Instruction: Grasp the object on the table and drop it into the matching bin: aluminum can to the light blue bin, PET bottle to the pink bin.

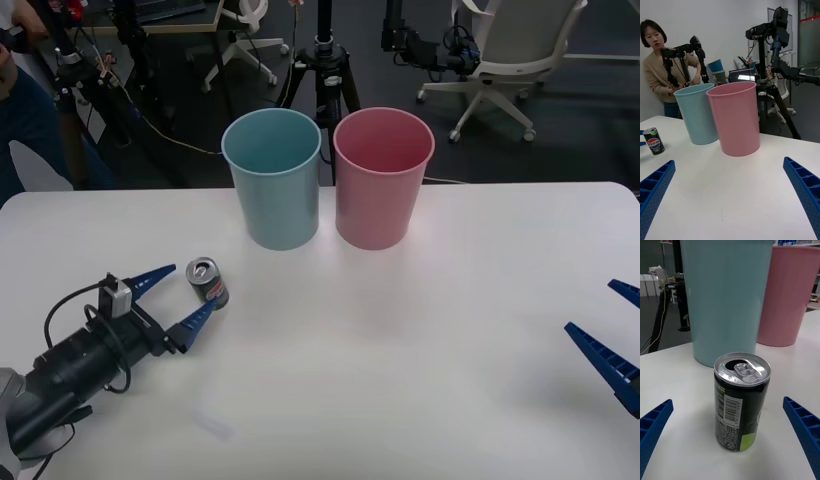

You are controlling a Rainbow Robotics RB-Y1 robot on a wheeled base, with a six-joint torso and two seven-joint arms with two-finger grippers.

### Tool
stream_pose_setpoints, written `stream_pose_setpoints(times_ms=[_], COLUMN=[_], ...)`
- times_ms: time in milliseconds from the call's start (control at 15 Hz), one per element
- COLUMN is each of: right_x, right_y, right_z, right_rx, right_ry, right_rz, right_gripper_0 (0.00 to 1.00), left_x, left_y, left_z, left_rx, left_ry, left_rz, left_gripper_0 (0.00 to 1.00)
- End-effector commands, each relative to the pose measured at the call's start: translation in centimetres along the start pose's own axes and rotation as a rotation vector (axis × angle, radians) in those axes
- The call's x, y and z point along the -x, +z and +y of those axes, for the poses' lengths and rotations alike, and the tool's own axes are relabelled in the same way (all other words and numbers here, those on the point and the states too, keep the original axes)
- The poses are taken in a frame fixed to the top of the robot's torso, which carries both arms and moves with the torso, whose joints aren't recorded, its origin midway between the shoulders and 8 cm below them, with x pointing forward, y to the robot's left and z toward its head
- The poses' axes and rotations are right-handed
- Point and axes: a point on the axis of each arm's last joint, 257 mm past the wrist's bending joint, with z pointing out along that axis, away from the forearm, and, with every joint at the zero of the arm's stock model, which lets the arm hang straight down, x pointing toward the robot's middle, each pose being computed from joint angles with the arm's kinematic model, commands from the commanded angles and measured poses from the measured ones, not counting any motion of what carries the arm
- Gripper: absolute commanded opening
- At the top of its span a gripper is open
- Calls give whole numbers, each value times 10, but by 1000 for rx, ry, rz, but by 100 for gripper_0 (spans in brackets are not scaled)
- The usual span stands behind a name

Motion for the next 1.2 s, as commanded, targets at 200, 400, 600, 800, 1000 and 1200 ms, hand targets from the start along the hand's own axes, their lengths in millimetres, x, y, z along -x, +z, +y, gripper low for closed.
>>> stream_pose_setpoints(times_ms=[200, 400, 600, 800, 1000, 1200], right_x=[0, 0, 0, 0, 0, 0], right_y=[0, 0, 0, 0, 0, 0], right_z=[0, 0, 0, 0, 0, 0], right_rx=[0, 0, 0, 0, 0, 0], right_ry=[0, 0, 0, 0, 0, 0], right_rz=[0, 0, 0, 0, 0, 0], right_gripper_0=[100, 100, 100, 100, 100, 100], left_x=[-5, -5, -7, -10, -10, -9], left_y=[22, 34, 42, 44, 45, 45], left_z=[-3, -3, -2, -5, -7, -9], left_rx=[28, 41, 59, 55, 50, 42], left_ry=[-11, -16, -31, -45, -58, -64], left_rz=[23, 32, 46, 54, 55, 52], left_gripper_0=[100, 100, 100, 39, 0, 0])
